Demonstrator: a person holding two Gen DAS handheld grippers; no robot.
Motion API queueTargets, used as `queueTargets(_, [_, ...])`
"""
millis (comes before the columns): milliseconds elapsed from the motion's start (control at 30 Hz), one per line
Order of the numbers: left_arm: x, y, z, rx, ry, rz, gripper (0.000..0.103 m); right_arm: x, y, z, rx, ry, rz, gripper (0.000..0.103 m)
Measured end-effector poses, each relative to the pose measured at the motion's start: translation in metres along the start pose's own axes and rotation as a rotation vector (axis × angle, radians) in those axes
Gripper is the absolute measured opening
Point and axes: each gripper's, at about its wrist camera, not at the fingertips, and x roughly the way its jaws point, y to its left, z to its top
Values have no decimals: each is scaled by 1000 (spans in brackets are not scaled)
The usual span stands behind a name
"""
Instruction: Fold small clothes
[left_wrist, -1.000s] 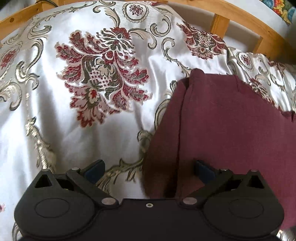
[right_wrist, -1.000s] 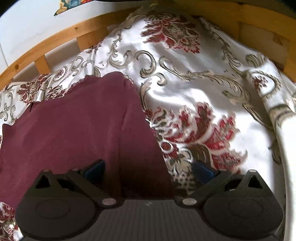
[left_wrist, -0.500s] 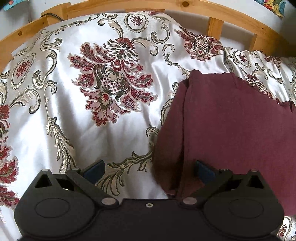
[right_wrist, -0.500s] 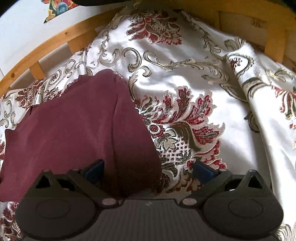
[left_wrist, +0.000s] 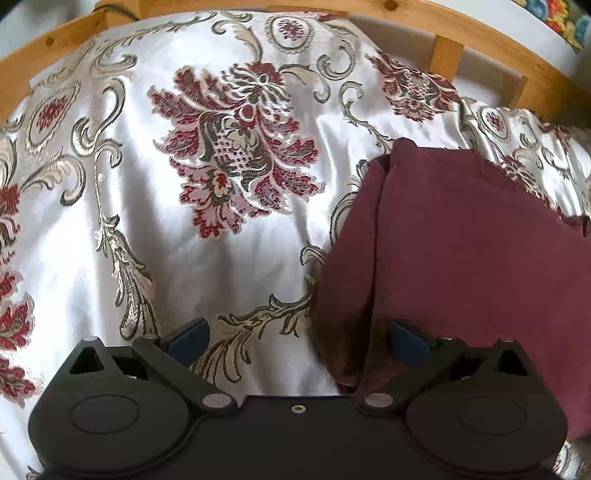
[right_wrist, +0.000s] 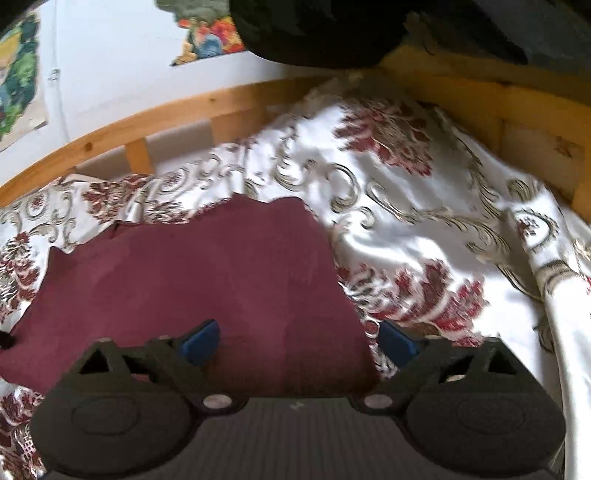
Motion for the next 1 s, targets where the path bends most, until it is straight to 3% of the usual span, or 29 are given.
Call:
queueTargets(67, [0, 2, 1, -20, -4, -4, 102, 2, -1, 0, 19, 13, 27, 82])
queueTargets(133, [-2, 5, 1, -38, -14, 6, 102, 6, -4, -2, 48, 37, 35, 55])
queueTargets(233, [-3, 11, 3, -85, -27, 33, 102, 10, -7, -5, 66, 67, 34, 25])
queueTargets(400, [-1, 26, 5, -186, -3, 13, 102, 9, -4, -8, 50, 93, 24, 8])
queueTargets(867, [5, 22, 3, -174, 23, 10, 102, 1, -4, -13, 77, 133, -24, 9])
queueTargets(1000, [3, 23, 3, -177, 13, -2, 102, -1, -9, -12, 111, 113, -35, 31])
